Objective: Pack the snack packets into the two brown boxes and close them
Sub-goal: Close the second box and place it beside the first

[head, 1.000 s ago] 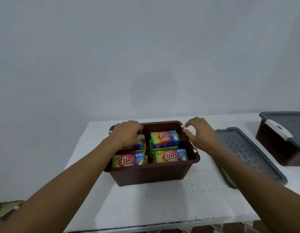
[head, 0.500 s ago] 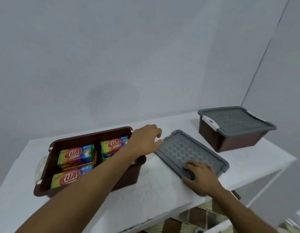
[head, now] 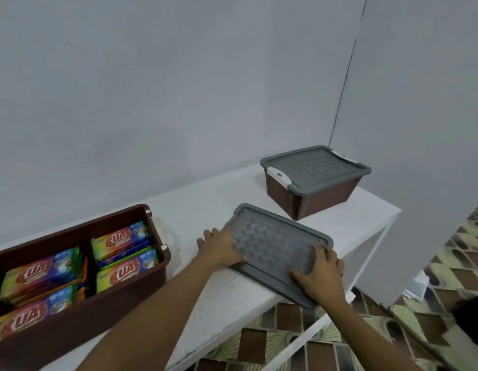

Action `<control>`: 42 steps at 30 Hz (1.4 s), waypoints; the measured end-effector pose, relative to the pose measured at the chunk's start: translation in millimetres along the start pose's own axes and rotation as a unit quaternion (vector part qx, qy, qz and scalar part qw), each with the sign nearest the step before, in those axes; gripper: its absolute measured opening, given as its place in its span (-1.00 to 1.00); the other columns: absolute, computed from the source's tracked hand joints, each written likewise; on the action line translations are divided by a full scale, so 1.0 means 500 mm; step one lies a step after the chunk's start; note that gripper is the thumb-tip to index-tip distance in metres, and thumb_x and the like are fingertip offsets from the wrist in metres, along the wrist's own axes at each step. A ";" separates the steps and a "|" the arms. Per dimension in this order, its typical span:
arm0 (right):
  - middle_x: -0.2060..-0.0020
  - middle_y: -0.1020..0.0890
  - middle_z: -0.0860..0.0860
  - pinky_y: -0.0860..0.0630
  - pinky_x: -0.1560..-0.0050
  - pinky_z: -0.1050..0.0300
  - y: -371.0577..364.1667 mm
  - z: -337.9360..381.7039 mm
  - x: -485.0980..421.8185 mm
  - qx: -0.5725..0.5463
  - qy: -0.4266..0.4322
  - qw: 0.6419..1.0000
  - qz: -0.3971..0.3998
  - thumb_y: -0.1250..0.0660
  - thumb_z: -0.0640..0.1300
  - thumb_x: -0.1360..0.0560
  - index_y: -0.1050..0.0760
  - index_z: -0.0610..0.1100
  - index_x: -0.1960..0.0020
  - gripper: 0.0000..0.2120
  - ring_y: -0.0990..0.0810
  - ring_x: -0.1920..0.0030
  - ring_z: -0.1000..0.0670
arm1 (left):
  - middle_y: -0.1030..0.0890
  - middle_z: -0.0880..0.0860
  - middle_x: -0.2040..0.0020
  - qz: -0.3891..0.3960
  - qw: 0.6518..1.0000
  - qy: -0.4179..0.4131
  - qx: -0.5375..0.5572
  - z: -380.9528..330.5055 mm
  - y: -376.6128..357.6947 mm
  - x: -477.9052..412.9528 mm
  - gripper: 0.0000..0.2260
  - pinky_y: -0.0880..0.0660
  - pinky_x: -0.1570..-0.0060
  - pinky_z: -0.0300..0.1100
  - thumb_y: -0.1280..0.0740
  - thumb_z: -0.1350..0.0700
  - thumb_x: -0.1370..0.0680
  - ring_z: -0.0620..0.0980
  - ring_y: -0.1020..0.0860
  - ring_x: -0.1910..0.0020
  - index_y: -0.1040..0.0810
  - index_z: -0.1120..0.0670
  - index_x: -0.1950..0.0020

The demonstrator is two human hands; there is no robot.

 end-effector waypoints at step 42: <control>-0.41 -0.37 -0.16 -0.53 -0.02 -0.07 -0.208 0.631 0.110 -0.218 0.091 0.913 0.332 -0.52 0.06 -0.39 -0.08 -0.10 -0.56 -0.09 -0.52 -0.14 -0.18 | -0.49 0.10 -0.30 -0.249 0.812 0.266 0.456 0.673 0.215 0.482 -0.33 -0.48 0.11 -0.14 -0.46 -0.09 -0.47 0.03 -0.55 -0.03 -0.28 0.11 -0.46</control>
Point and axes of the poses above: each hand's wrist, its own x-axis away from the middle knuckle, its own y-axis out of the back of the hand, z = x × y, the point moved 6 cm from there along -x, towards the middle knuckle
